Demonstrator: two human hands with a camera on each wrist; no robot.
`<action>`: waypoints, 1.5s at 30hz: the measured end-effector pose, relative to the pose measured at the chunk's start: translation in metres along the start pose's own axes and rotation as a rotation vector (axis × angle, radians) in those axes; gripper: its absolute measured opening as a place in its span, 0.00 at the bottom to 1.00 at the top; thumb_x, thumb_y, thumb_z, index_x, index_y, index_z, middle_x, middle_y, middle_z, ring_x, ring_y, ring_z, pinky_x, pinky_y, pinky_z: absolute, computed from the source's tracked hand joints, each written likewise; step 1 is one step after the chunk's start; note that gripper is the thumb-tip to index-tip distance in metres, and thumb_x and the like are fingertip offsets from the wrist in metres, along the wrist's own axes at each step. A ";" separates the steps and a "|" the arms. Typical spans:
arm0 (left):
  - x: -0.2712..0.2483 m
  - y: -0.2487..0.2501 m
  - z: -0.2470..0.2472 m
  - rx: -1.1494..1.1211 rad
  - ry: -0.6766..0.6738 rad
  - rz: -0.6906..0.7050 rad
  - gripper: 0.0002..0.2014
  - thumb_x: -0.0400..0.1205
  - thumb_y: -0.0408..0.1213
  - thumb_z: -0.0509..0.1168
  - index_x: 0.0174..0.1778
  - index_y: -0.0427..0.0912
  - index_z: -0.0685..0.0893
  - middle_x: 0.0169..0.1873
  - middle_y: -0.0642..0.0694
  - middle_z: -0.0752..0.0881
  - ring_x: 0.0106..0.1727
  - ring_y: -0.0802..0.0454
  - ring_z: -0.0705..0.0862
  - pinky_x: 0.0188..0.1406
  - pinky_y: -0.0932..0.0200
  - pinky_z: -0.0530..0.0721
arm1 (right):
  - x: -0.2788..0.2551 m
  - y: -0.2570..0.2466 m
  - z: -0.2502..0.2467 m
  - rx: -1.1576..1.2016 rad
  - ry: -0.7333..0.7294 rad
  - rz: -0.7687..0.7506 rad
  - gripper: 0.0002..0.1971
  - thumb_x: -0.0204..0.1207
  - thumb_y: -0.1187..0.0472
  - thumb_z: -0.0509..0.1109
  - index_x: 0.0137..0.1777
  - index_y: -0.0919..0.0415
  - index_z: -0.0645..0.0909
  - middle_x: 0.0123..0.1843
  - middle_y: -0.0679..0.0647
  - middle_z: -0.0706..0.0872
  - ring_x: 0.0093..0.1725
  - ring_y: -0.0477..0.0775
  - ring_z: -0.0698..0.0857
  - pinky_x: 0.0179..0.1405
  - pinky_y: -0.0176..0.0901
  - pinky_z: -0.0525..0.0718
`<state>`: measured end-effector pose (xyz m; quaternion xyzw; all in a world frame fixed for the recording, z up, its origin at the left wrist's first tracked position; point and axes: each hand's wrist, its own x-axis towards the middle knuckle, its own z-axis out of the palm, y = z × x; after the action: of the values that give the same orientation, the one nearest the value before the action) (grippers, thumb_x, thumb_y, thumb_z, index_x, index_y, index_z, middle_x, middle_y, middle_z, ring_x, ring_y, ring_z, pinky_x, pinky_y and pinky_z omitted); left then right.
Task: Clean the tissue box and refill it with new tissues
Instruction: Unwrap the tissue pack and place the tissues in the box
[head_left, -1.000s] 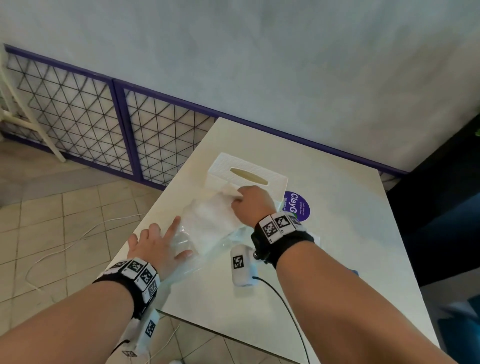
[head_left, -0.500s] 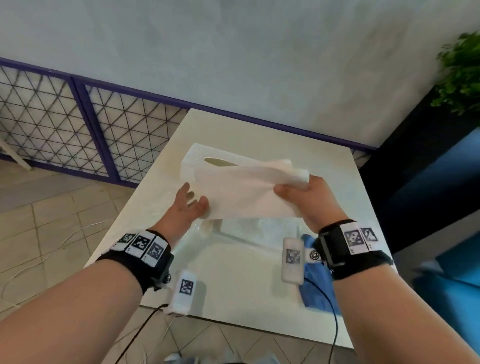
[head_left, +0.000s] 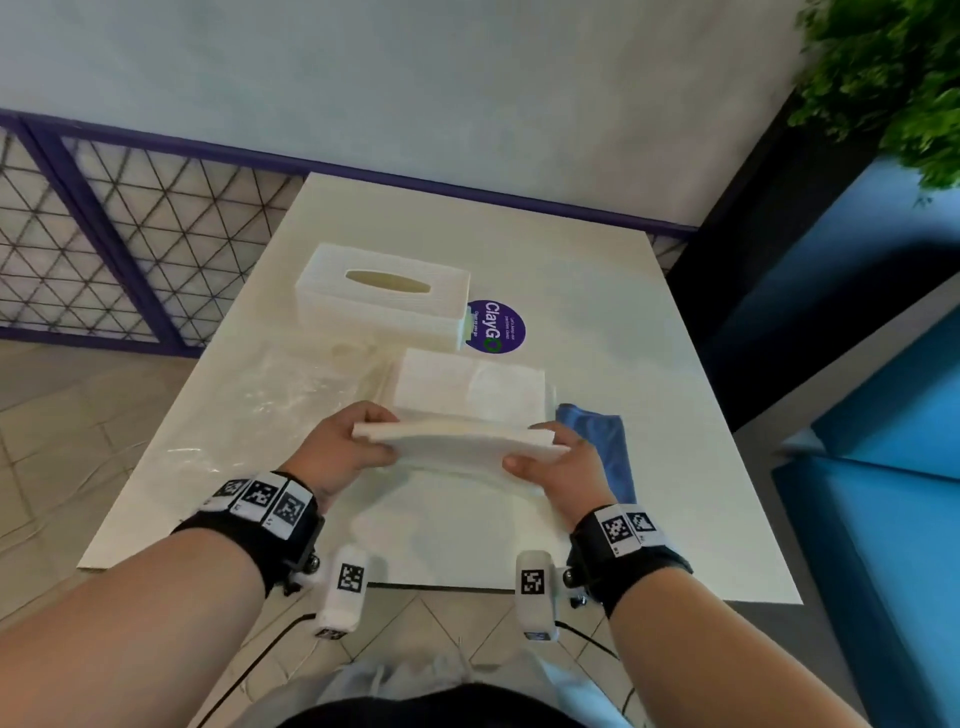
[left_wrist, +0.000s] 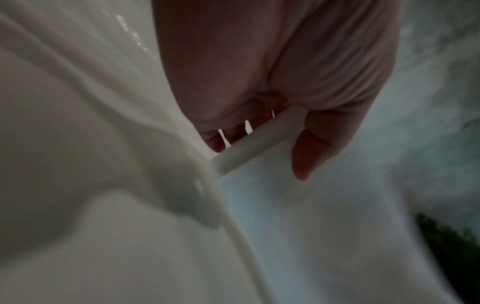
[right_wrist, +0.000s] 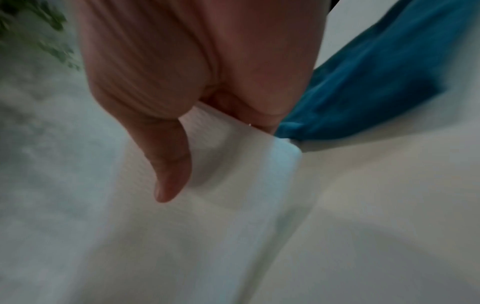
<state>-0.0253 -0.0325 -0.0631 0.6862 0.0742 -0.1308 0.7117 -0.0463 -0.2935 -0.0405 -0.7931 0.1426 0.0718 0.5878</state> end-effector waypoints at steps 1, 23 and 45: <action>-0.001 -0.006 0.001 0.040 0.005 -0.005 0.18 0.60 0.23 0.74 0.43 0.45 0.84 0.42 0.47 0.84 0.41 0.50 0.80 0.39 0.61 0.80 | -0.002 0.005 0.000 0.002 0.003 -0.007 0.16 0.56 0.64 0.83 0.39 0.45 0.85 0.45 0.52 0.88 0.47 0.54 0.87 0.53 0.48 0.85; 0.023 0.032 0.020 0.422 0.212 0.116 0.21 0.75 0.41 0.74 0.63 0.44 0.77 0.51 0.49 0.84 0.50 0.48 0.83 0.51 0.53 0.81 | 0.043 -0.008 0.000 -0.060 0.146 -0.035 0.24 0.68 0.66 0.76 0.64 0.57 0.75 0.49 0.53 0.88 0.50 0.56 0.87 0.55 0.50 0.86; 0.068 0.043 0.014 0.615 0.232 0.155 0.22 0.76 0.38 0.73 0.66 0.40 0.78 0.55 0.44 0.84 0.52 0.50 0.83 0.54 0.58 0.78 | 0.104 -0.049 -0.003 -0.366 0.236 0.102 0.30 0.72 0.51 0.72 0.73 0.54 0.69 0.68 0.57 0.80 0.62 0.57 0.83 0.63 0.46 0.80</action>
<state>0.0509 -0.0513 -0.0411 0.8828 0.0595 -0.0136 0.4659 0.0678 -0.2978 -0.0240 -0.8812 0.2350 0.0328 0.4089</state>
